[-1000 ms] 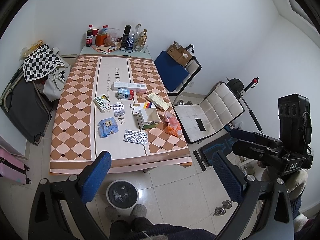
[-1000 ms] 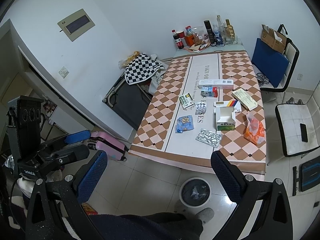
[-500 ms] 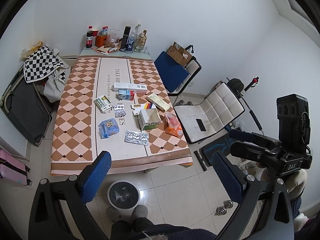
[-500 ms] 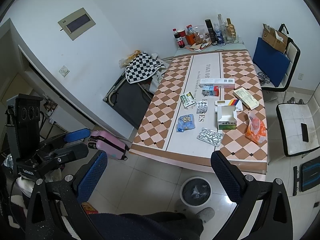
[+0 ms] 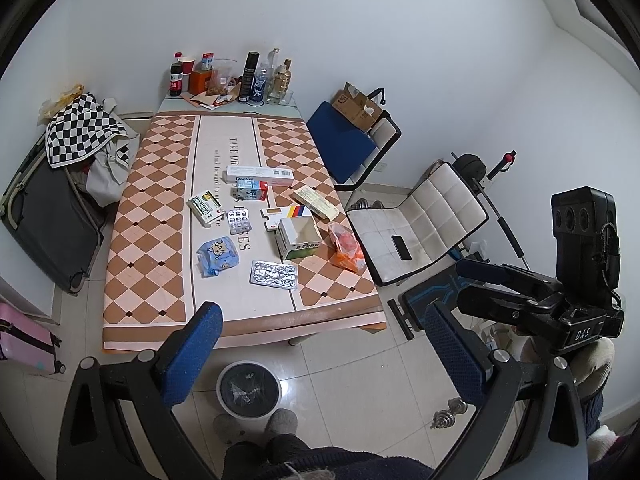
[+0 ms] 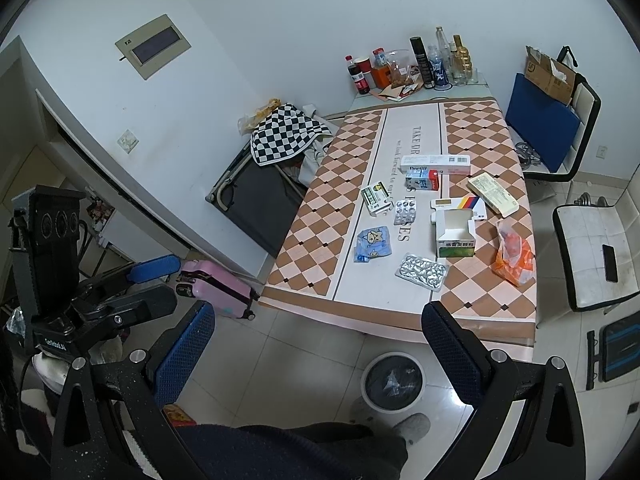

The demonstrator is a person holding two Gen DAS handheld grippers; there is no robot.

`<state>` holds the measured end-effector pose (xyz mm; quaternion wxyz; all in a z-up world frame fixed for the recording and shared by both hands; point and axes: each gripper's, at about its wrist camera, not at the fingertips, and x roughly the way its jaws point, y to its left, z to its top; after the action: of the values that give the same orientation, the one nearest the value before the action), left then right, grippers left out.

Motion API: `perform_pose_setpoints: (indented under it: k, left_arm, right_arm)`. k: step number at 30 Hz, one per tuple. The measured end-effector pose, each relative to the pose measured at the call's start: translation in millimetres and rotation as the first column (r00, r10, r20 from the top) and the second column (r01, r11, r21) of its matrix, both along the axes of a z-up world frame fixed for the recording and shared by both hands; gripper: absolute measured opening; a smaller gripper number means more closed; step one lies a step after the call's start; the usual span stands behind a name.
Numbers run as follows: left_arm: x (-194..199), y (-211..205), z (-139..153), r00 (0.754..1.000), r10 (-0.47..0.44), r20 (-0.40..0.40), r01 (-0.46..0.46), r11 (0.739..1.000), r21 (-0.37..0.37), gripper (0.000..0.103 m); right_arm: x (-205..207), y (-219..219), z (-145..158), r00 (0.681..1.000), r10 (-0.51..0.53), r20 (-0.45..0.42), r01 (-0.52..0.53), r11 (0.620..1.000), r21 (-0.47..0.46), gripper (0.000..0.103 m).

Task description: Collect trash

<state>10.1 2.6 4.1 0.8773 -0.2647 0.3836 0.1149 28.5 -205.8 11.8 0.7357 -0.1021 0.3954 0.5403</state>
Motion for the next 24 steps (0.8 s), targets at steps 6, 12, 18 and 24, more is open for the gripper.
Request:
perform_pose_setpoints:
  k: [6,12,18,24]
  left_arm:
    - [-1,0,-1,1.0,-0.002,0.0,0.002,1.0,0.001,0.103]
    - [-1,0,-2,1.0,-0.002,-0.001,0.002,1.0,0.0,0.103]
    - [3,12,-7,1.0,0.005,-0.023,-0.005,1.0,0.002,0.103]
    - [26,53,-53,0.98,0.134,-0.148,-0.113,0.983,0.143,0.103]
  right_arm:
    - [-1,0,-1,1.0,0.0,-0.001,0.0,1.0,-0.001,0.103]
    - [0,1,-1,1.0,-0.003,-0.003,0.003,1.0,-0.004,0.103]
    - [-2,5,-11,1.0,-0.021,-0.01,0.021,1.0,-0.011,0.103]
    - [25,24,-31,0.978,-0.21,-0.005,0.21,0.977,-0.041,0.103]
